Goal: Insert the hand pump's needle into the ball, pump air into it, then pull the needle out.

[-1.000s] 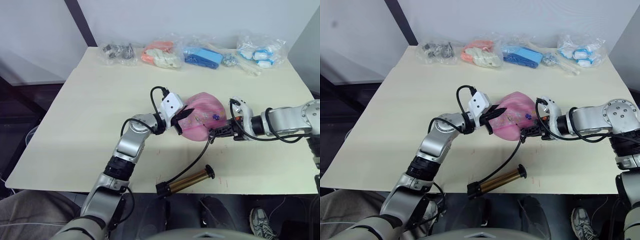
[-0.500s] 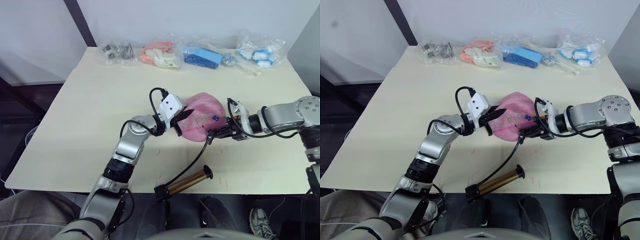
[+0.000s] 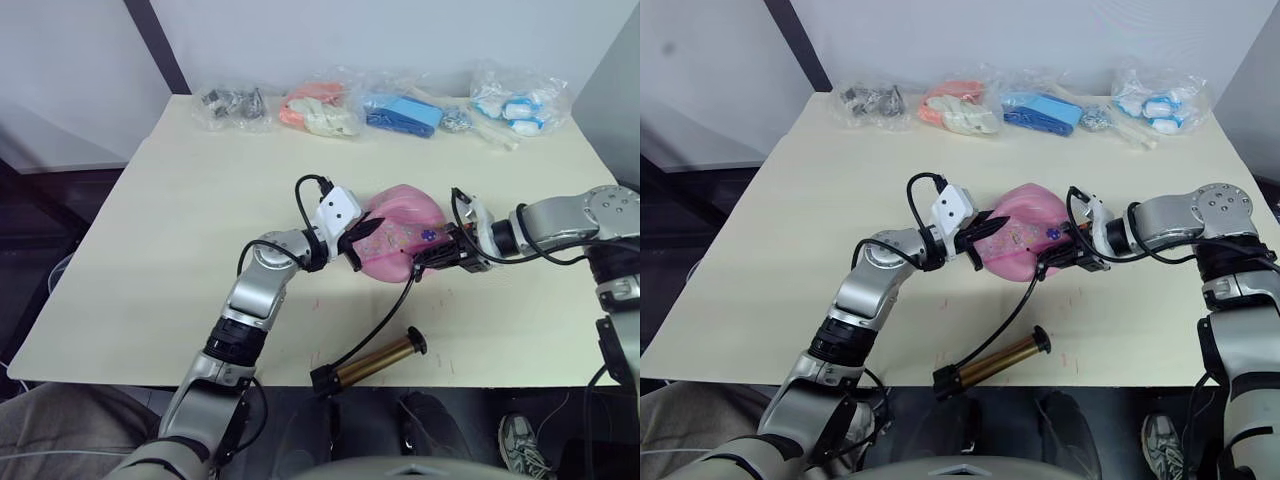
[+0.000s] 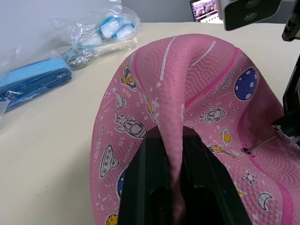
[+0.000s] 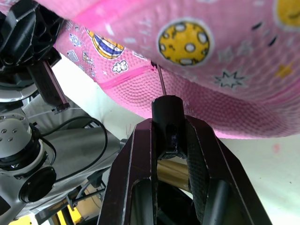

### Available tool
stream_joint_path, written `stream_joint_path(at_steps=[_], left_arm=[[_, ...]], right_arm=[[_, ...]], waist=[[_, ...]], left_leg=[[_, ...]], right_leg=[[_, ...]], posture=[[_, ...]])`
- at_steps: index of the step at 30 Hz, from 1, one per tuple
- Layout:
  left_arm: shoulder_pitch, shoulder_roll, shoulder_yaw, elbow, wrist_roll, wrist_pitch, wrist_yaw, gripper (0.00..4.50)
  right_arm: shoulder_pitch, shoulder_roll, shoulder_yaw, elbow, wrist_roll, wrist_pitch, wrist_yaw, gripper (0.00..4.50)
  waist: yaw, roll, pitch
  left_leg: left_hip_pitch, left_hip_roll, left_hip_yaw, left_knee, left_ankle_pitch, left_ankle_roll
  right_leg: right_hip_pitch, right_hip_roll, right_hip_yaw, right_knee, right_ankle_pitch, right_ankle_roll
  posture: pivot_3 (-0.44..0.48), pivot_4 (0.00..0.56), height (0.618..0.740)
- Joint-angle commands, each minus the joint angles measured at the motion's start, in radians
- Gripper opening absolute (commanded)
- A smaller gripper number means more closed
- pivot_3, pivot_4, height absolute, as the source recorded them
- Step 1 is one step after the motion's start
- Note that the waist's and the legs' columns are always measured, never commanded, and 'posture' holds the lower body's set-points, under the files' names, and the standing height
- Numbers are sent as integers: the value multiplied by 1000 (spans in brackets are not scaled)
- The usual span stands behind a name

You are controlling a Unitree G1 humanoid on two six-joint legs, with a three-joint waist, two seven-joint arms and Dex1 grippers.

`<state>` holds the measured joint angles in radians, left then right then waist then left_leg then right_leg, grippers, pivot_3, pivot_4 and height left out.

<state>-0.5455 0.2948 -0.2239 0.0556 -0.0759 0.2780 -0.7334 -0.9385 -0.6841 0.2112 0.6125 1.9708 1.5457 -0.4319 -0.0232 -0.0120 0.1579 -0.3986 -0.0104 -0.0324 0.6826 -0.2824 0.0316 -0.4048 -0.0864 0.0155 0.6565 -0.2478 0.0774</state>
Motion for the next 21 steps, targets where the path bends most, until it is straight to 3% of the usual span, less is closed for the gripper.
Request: stream_joint_path(at_steps=[1,8,17,21], left_arm=[[29,-13,-64,-1,1,39,-37,43],[20,-58,-28,-12,-50,160,-18,43],[1,-81,-12,-25,-73,238,-15,43],[1,-96,1,-40,-101,306,-10,43]], right_arm=[[-34,19,-69,-11,1,-56,-38,323],[27,4,-89,-194,-14,-129,-104,323],[65,29,-80,-285,1,-170,-134,323],[55,25,-61,-355,-83,-150,-99,323]], waist=[[-2,0,0],[-7,0,0],[-9,0,0],[-11,0,0]], left_leg=[[0,0,0,0,0,0],[0,1,0,0,0,0],[0,1,0,0,0,0],[0,1,0,0,0,0]], right_leg=[[0,0,0,0,0,0],[0,0,0,0,0,0],[0,0,0,0,0,0],[0,0,0,0,0,0]], posture=[[0,150,736],[0,150,736],[0,150,736],[0,150,736]])
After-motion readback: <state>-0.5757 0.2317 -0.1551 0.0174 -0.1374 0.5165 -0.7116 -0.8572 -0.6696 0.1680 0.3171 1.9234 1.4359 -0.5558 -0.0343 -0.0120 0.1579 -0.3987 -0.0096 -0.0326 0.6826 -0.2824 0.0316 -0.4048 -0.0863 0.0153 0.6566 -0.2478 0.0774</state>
